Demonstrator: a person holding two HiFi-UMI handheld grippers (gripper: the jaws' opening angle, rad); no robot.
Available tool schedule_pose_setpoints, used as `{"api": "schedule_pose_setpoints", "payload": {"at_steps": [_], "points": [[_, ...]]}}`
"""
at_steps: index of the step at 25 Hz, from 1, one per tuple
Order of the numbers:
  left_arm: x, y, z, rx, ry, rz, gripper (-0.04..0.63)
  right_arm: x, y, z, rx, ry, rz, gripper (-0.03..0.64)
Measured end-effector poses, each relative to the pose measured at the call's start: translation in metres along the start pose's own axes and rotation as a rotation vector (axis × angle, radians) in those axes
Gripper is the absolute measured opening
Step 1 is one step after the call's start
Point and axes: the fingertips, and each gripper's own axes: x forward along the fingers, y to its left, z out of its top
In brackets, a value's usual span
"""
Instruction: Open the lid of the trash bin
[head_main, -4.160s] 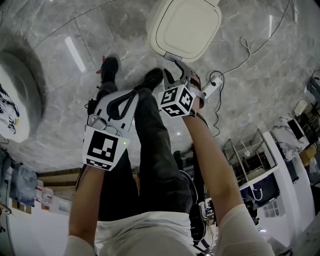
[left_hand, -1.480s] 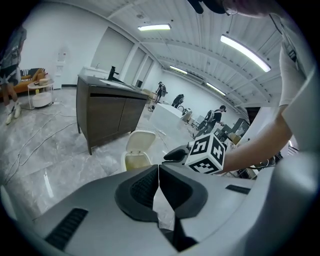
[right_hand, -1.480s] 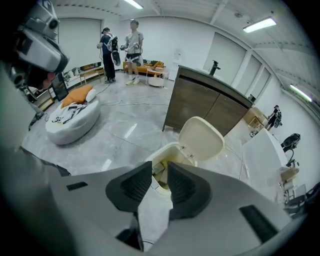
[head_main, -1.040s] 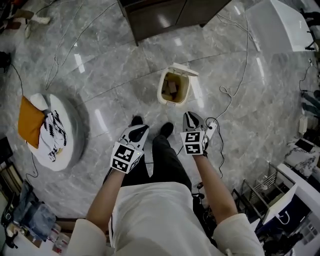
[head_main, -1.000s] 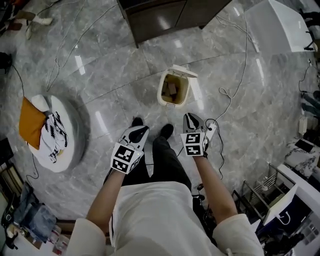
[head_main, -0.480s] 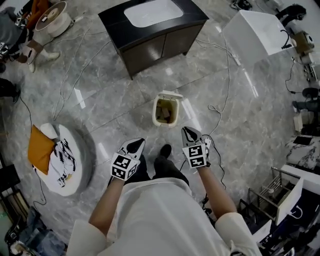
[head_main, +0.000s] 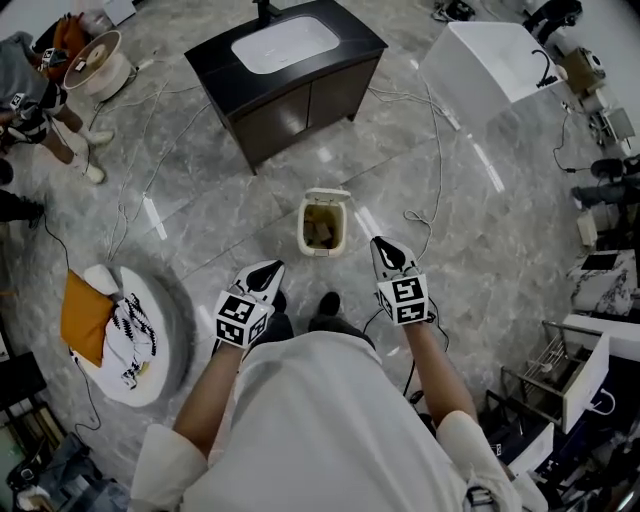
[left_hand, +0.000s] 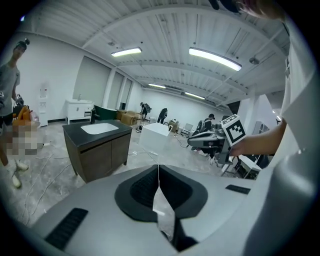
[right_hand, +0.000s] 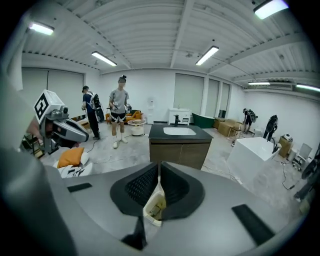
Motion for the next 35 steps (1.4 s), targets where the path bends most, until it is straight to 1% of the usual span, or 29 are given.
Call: {"api": "schedule_pose_setpoints", "payload": {"at_steps": [5, 9, 13, 18, 24, 29, 35], "points": [[-0.007, 0.004, 0.017, 0.013, -0.026, 0.014, 0.018, -0.022, -0.010, 0.015, 0.011, -0.038, -0.031, 0.040], [-0.011, 0.013, 0.029, 0.013, -0.054, 0.030, 0.018, -0.033, -0.018, 0.019, 0.043, -0.064, -0.053, 0.040], [-0.018, 0.020, 0.041, 0.015, -0.079, 0.042, 0.018, -0.043, -0.020, 0.022, 0.082, -0.083, -0.055, 0.040], [-0.022, 0.023, 0.053, 0.031, -0.104, 0.054, 0.018, -0.054, -0.029, 0.028, 0.096, -0.105, -0.065, 0.040], [-0.020, 0.028, 0.064, 0.025, -0.124, 0.061, 0.018, -0.061, -0.033, 0.034, 0.081, -0.126, -0.052, 0.038], [-0.019, 0.026, 0.070, 0.037, -0.134, 0.057, 0.018, -0.068, -0.032, 0.036, 0.049, -0.142, -0.049, 0.035], [-0.015, 0.027, 0.073, 0.034, -0.136, 0.054, 0.018, -0.067, -0.033, 0.034, 0.049, -0.138, -0.047, 0.035]]}}
